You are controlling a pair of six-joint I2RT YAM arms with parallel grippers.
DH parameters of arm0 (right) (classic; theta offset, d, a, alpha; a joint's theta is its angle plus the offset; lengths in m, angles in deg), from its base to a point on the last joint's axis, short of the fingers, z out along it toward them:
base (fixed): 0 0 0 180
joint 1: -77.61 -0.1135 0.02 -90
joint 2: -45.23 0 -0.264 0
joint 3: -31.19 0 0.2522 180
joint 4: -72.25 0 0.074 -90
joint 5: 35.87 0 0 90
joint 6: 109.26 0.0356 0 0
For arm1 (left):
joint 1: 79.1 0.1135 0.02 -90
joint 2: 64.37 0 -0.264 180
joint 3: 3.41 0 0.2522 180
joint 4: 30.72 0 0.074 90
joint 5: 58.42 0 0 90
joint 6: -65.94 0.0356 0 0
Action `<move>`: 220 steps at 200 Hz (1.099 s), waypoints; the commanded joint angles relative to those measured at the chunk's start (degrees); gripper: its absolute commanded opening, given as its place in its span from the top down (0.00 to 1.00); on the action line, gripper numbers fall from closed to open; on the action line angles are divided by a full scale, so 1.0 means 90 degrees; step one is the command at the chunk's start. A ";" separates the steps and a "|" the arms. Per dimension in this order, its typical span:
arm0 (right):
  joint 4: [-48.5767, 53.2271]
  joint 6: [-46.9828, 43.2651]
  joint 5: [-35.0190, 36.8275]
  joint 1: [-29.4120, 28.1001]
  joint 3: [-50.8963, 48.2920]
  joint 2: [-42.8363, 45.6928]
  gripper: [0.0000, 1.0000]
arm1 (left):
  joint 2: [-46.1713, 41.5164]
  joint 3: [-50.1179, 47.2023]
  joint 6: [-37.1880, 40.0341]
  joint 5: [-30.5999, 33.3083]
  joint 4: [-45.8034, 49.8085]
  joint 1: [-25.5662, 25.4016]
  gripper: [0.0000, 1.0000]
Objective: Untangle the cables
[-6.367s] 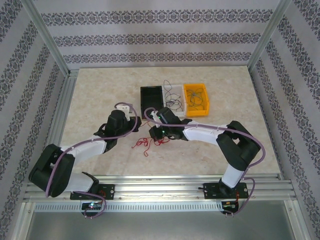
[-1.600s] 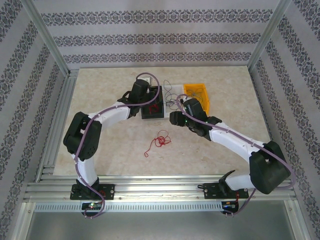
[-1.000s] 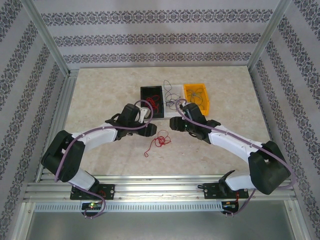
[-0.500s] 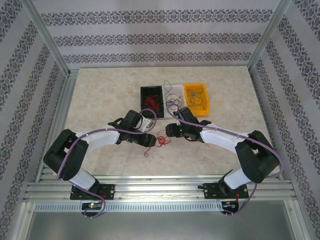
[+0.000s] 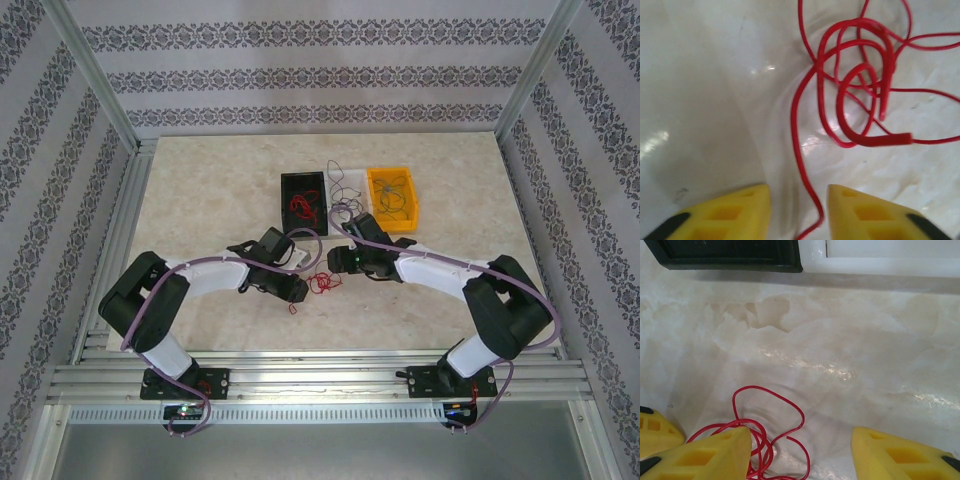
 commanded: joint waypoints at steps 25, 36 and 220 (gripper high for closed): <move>0.0182 -0.0001 -0.0109 -0.0074 0.0322 -0.0257 0.44 | 0.0463 0.0022 0.0041 0.0272 0.0034 -0.0235 0.94; 0.0222 -0.0016 -0.0155 -0.0077 0.0334 -0.0316 0.44 | 0.0474 0.0036 -0.0010 0.0312 0.0049 -0.0233 0.98; 0.1341 -0.0708 0.1245 -0.0813 0.1186 -0.1794 0.54 | 0.0113 -0.0071 -0.0146 0.1015 0.0025 -0.0235 1.00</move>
